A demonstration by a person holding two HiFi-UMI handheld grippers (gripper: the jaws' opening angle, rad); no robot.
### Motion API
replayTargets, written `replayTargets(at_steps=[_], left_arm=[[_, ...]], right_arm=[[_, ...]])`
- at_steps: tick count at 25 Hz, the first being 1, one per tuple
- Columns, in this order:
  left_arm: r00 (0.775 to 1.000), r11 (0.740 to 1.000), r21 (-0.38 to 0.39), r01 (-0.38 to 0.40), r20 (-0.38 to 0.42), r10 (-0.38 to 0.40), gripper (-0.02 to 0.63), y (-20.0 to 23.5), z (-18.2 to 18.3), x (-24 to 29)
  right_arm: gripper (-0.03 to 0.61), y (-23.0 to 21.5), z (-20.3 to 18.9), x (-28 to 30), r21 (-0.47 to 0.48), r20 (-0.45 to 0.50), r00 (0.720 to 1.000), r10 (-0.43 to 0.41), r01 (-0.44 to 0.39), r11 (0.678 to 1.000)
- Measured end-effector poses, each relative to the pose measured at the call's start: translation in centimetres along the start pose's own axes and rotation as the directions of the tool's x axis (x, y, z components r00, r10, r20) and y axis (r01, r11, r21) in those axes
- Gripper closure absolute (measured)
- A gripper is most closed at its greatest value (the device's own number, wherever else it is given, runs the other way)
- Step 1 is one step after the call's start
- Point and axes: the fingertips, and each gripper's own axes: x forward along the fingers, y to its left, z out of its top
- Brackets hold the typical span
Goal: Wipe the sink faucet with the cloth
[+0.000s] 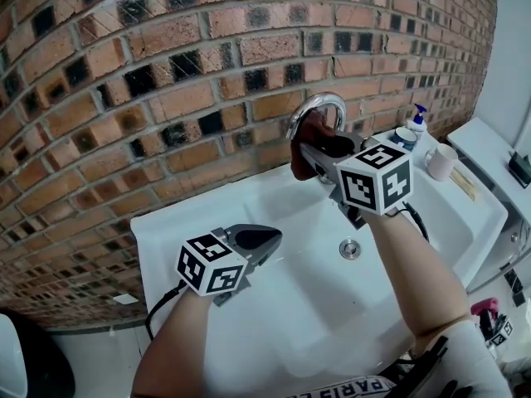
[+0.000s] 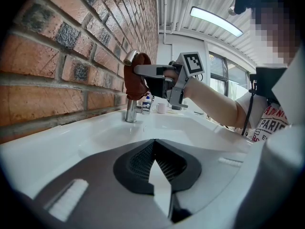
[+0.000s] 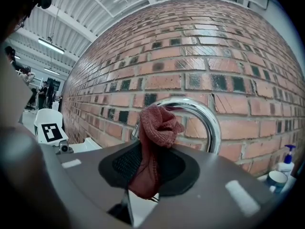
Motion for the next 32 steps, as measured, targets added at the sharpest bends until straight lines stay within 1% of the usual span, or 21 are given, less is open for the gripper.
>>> replayTargets(at_steps=[3, 7, 9, 11, 13, 15, 17, 21, 24, 26, 28, 32], left_arm=[[1.000, 1.000, 0.000, 0.000, 0.001, 0.000, 0.607, 0.0, 0.0, 0.0], [1.000, 1.000, 0.002, 0.004, 0.006, -0.004, 0.607, -0.1, 0.1, 0.0], [1.000, 1.000, 0.001, 0.002, 0.007, -0.002, 0.607, 0.0, 0.1, -0.1], [1.000, 1.000, -0.001, 0.000, 0.009, 0.000, 0.607, 0.0, 0.1, -0.2], [1.000, 1.000, -0.001, 0.000, 0.013, 0.000, 0.607, -0.1, 0.1, -0.2], [1.000, 1.000, 0.002, 0.000, 0.018, 0.000, 0.607, -0.1, 0.2, -0.3], [1.000, 1.000, 0.001, 0.000, 0.024, 0.000, 0.607, -0.1, 0.3, -0.3], [1.000, 1.000, -0.001, -0.006, 0.023, 0.006, 0.607, 0.1, 0.3, -0.3], [1.000, 1.000, -0.001, -0.011, 0.019, 0.011, 0.607, 0.3, 0.2, -0.3], [1.000, 1.000, -0.001, -0.012, 0.016, 0.012, 0.607, 0.4, 0.2, -0.3], [1.000, 1.000, -0.001, -0.012, 0.014, 0.012, 0.607, 0.4, 0.2, -0.3], [1.000, 1.000, 0.000, -0.012, 0.013, 0.012, 0.607, 0.4, 0.1, -0.3]], right_arm=[[0.485, 0.0, 0.2, -0.9, -0.014, -0.005, 1.000, -0.004, 0.004, 1.000], [0.485, 2.2, 0.4, -3.4, 0.009, 0.030, 0.998, 0.047, -0.048, 0.999], [0.485, 4.0, 0.1, -4.4, 0.064, 0.047, 0.994, 0.099, -0.102, 0.993], [0.485, 6.0, -0.9, -5.0, 0.135, 0.049, 0.986, 0.159, -0.164, 0.977], [0.485, 7.5, -2.5, -5.3, 0.150, 0.016, 0.982, 0.187, -0.187, 0.971], [0.485, 8.3, -4.5, -5.2, 0.136, -0.031, 0.981, 0.191, -0.185, 0.973], [0.485, 9.0, -6.4, -5.0, 0.146, -0.064, 0.976, 0.206, -0.195, 0.970], [0.486, 8.9, -9.9, -4.0, 0.145, -0.124, 0.970, 0.209, -0.191, 0.971], [0.487, 8.5, -12.1, -3.4, 0.215, -0.146, 0.960, 0.239, -0.205, 0.955], [0.490, 8.7, -13.1, -3.3, 0.242, -0.161, 0.952, 0.262, -0.219, 0.945], [0.491, 9.0, -13.6, -3.3, 0.231, -0.177, 0.945, 0.274, -0.231, 0.945], [0.493, 9.6, -13.6, -3.3, 0.221, -0.176, 0.938, 0.298, -0.257, 0.941]])
